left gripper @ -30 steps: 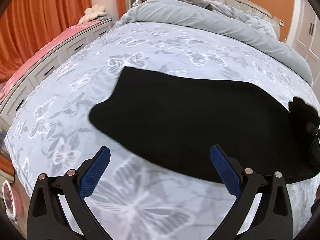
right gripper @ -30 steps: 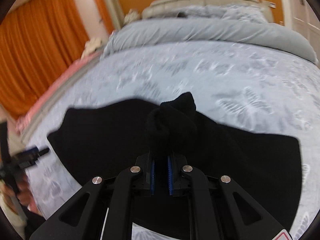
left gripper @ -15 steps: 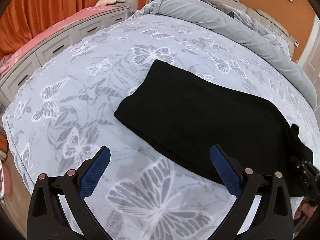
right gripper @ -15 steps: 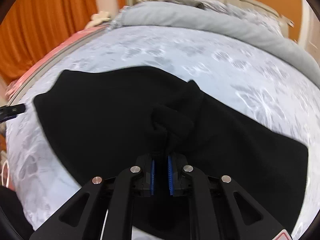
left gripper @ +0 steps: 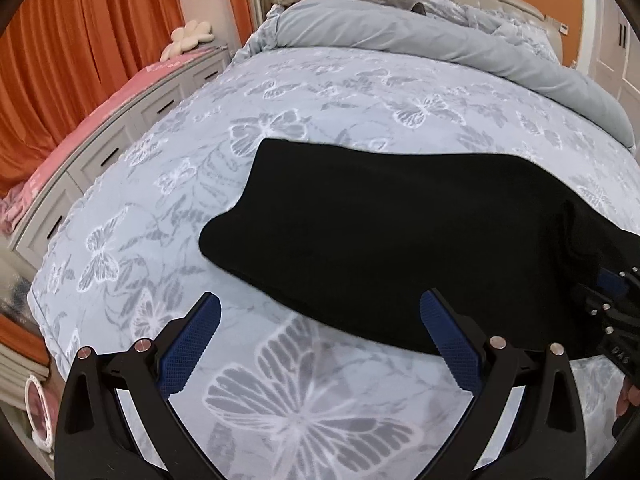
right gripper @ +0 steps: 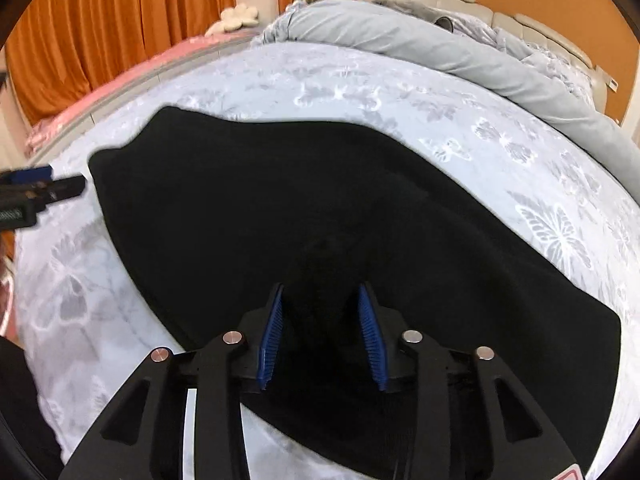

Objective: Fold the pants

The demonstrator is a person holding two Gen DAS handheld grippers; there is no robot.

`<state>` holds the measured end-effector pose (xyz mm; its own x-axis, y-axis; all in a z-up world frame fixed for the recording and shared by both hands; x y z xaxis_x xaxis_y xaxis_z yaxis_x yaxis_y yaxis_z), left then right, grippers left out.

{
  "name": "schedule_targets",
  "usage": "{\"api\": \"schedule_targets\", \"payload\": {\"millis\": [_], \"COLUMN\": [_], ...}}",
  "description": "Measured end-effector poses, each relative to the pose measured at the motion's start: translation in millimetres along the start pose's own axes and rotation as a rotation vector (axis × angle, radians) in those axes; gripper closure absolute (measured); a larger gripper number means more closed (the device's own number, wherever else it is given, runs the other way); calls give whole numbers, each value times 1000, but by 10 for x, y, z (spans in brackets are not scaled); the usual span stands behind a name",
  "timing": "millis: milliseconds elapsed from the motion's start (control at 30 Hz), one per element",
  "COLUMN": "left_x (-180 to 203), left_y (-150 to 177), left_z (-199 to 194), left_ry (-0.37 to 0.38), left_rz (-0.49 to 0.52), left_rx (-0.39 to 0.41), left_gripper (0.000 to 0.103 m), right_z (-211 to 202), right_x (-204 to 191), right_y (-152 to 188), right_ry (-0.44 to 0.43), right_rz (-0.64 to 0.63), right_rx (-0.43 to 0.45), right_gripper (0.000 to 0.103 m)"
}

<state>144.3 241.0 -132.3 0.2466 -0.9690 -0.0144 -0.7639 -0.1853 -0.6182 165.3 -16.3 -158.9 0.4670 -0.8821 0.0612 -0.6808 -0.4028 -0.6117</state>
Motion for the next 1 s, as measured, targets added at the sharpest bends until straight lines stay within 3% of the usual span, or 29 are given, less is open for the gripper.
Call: {"api": "schedule_targets", "payload": {"millis": [67,133,267,300,333,400,467,500,533,600,667,833,967,1000], "left_x": [-72,-110,-138,-130,-126,-159,-283,-351,-469,-685,-823,-884,-598,-584], "left_y": [30,51,46,43,44,43,14,-1,-28,-79,-104,-143,-6,9], "left_z": [42,53,71,86,97,130,165,186,223,299,361,562,920,973], "left_ry": [12,29,20,16,14,14,29,36,50,57,59,102,251,224], "left_rz": [-35,-64,-67,-58,-53,-53,-98,-124,-171,-260,-322,-424,-527,-554], "left_rx": [-30,-45,-42,-42,-44,-55,-71,-80,-93,-110,-119,-148,-307,-308], "left_gripper": [5,5,5,5,5,5,5,5,5,5,5,5,9,11], "right_z": [45,-24,28,174,253,142,-102,-320,-468,-768,-968,-1151,-1200,-1220], "right_x": [-51,-103,-184,-203,-218,-243,-245,-173,-100,142,400,1067,1338,1366], "right_y": [-20,-134,-263,-204,-153,-190,-263,-308,-313,-267,-158,298,516,558], "right_ry": [16,44,3,-9,-10,-4,-30,-19,-7,38,109,363,406,405], "right_rz": [-4,-17,0,-1,-4,-8,-4,16,39,103,145,211,253,265], "right_rx": [6,32,52,9,-7,21,34,78,102,139,156,71,29,27], "right_gripper": [89,89,87,79,78,70,69,63,50,39,38,34,33,31]}}
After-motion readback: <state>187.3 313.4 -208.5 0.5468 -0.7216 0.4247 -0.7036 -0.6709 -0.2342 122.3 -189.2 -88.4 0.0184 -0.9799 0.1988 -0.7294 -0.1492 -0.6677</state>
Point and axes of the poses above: each gripper's, at about its wrist camera, not at the fingertips, and z roughly the way its jaws point, x to its right, y to its underside, the point moved 9 cm from there along z, roughly the way its jaws point, and after that the axes turned 7 degrees about -z, right-handed, at the moved point
